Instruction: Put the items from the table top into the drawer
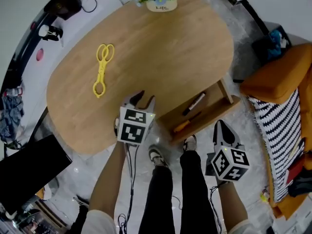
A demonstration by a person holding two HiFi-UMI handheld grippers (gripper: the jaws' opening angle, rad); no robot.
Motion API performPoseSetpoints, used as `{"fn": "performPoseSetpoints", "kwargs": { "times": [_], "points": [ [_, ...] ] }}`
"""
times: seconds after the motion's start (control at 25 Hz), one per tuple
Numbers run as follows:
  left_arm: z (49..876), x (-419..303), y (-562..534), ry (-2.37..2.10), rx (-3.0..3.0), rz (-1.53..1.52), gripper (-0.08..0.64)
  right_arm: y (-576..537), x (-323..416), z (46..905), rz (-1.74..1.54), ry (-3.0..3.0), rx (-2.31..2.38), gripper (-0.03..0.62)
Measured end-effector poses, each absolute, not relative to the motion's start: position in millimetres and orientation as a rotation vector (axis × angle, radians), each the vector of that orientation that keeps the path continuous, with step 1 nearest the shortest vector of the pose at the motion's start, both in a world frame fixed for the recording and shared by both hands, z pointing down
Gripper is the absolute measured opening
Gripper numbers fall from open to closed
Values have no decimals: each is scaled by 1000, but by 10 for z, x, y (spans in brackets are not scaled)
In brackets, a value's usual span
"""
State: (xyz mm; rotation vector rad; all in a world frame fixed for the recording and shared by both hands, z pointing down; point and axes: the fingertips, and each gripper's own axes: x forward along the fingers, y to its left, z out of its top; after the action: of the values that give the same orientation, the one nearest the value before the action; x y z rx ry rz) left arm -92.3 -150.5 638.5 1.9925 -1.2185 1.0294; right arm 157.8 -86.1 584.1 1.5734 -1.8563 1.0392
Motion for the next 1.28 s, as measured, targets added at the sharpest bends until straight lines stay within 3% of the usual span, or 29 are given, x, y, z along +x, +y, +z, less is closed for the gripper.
{"fn": "performPoseSetpoints", "kwargs": {
  "times": [0.56, 1.28],
  "points": [
    [6386, -2874, -1932, -1528, 1786, 1024, 138, -1191, 749, 5914, 974, -1907, 1414, -8],
    [6708, -3125, -2173, -1423, 1738, 1010, 140, -1104, 582, 6079, 1034, -1893, 1376, -8]
  ]
}}
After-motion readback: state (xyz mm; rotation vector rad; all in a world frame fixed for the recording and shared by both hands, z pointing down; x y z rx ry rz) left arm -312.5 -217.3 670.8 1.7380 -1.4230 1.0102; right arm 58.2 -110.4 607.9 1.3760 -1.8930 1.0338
